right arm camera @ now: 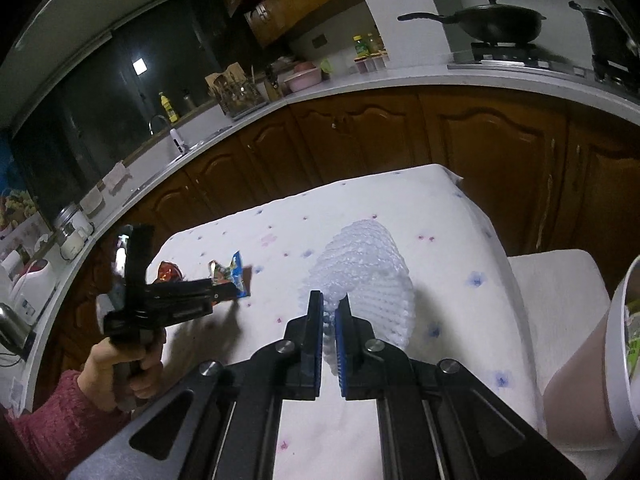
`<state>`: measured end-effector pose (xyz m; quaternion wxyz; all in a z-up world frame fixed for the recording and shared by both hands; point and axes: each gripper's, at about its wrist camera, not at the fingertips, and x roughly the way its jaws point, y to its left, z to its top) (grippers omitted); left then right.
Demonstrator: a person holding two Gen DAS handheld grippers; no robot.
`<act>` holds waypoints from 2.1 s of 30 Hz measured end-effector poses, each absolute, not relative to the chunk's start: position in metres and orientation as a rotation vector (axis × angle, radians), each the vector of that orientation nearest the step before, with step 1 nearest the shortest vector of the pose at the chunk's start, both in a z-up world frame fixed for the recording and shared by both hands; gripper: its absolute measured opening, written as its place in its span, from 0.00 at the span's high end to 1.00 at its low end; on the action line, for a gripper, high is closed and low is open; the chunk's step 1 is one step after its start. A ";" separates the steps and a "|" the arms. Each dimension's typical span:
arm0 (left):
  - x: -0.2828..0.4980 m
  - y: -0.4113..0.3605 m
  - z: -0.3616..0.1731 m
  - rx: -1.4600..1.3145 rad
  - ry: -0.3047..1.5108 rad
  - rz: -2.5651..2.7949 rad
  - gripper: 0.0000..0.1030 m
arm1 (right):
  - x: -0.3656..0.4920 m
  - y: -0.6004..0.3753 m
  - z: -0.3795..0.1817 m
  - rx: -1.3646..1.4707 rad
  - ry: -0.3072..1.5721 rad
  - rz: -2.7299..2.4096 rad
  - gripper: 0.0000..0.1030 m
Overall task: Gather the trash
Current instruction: 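Grasp the orange-blue snack bag with the left tool while the right tool grasps the white foam net, then carry the snack bag and foam net over the bin with both tools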
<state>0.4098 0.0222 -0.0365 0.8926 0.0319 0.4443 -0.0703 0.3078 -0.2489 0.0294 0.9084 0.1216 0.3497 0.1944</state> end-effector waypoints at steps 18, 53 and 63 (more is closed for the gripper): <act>0.322 -0.056 0.021 -0.007 0.803 -0.280 0.88 | 0.258 -0.309 0.041 0.341 0.642 0.305 0.95; 0.313 -0.305 0.051 0.038 0.785 -0.657 0.88 | 0.175 -0.514 0.040 0.476 0.547 -0.058 0.95; 0.320 -0.355 0.040 0.048 0.813 -0.753 0.87 | 0.180 -0.530 0.029 0.488 0.560 -0.068 0.95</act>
